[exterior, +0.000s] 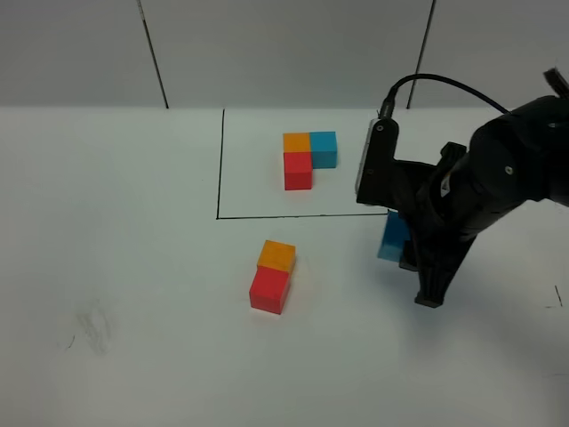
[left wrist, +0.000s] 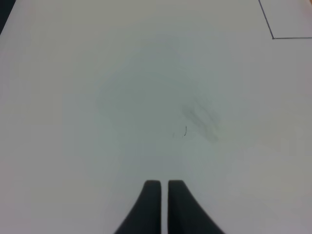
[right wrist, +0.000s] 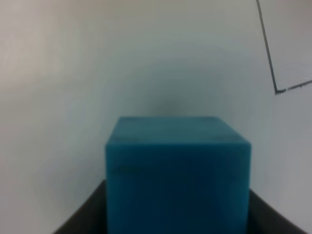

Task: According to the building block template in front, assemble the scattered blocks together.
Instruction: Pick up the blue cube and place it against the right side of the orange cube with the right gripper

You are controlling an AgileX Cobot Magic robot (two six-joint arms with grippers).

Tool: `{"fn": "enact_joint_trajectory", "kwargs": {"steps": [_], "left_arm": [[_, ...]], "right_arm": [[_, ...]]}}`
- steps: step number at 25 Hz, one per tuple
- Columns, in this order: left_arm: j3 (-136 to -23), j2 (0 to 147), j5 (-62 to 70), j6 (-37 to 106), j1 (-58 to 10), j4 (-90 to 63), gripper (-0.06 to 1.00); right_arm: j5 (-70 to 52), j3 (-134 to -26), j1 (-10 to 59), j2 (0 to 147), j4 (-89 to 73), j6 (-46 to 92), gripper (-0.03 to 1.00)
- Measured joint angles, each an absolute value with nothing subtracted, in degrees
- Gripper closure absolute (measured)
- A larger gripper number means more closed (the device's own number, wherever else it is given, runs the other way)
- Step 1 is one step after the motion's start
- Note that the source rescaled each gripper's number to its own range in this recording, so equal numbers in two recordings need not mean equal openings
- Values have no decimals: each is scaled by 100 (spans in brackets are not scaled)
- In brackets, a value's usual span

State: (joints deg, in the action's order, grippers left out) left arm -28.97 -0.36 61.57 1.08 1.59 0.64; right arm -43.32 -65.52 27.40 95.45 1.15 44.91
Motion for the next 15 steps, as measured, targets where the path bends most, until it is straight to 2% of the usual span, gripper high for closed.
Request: {"fn": "enact_joint_trajectory", "kwargs": {"steps": [15], "left_arm": [[-2897, -36, 6157, 108, 159, 64, 94]], "right_arm": [[-4318, -7200, 3224, 10407, -179, 4497, 46]]}}
